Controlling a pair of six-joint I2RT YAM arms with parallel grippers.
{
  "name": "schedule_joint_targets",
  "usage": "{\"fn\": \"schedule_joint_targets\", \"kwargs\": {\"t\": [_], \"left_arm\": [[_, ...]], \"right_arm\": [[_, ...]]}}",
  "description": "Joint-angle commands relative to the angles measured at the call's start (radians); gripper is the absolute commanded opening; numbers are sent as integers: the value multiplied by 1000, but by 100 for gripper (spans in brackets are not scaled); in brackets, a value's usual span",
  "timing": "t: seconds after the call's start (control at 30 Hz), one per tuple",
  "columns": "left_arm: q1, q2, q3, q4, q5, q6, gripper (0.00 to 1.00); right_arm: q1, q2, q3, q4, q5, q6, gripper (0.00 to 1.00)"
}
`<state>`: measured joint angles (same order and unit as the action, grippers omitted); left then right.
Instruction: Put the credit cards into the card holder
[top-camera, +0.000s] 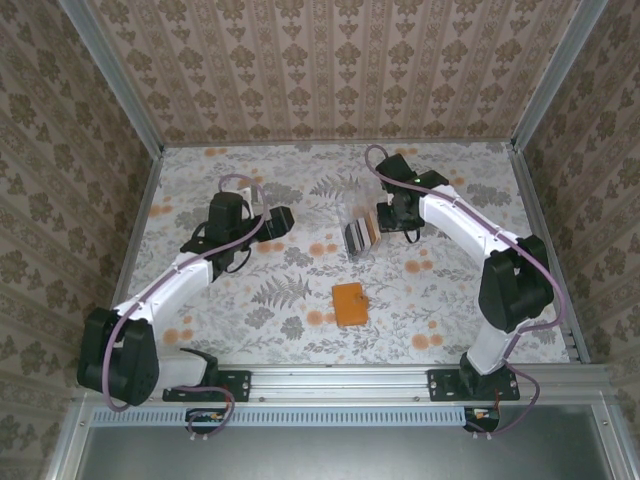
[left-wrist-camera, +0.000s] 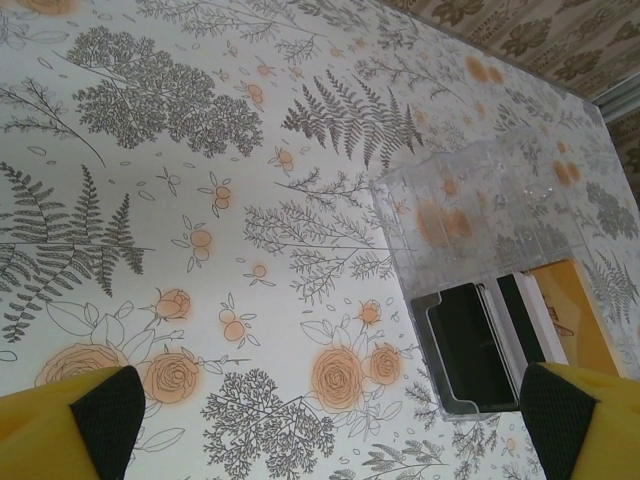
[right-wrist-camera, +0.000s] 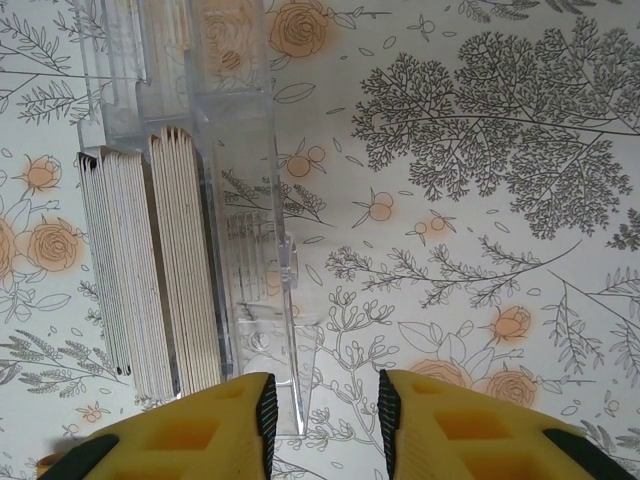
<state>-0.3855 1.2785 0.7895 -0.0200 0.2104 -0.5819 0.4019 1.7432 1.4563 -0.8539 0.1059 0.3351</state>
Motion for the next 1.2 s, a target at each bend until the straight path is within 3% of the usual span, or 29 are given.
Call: {"fn": "schedule_joint_targets", "kwargs": {"t": [0.0, 0.33, 0.6, 0.83, 1.17], "left_arm": [[2, 12, 22, 17, 27, -16, 100], [2, 19, 27, 3, 34, -19, 100], [2, 19, 33, -9, 35, -18, 100], [2, 24, 37, -9, 41, -18, 100], [2, 39, 51, -19, 50, -12, 100]], "right_arm": [[-10, 41, -8, 10, -42, -24, 36], [-26, 84, -2, 24, -78, -59, 32], [-35, 98, -2, 32, -92, -241, 18], [-46, 109, -2, 71, -117, -414, 14], [-106, 139, 45, 67, -239, -496, 14]]}}
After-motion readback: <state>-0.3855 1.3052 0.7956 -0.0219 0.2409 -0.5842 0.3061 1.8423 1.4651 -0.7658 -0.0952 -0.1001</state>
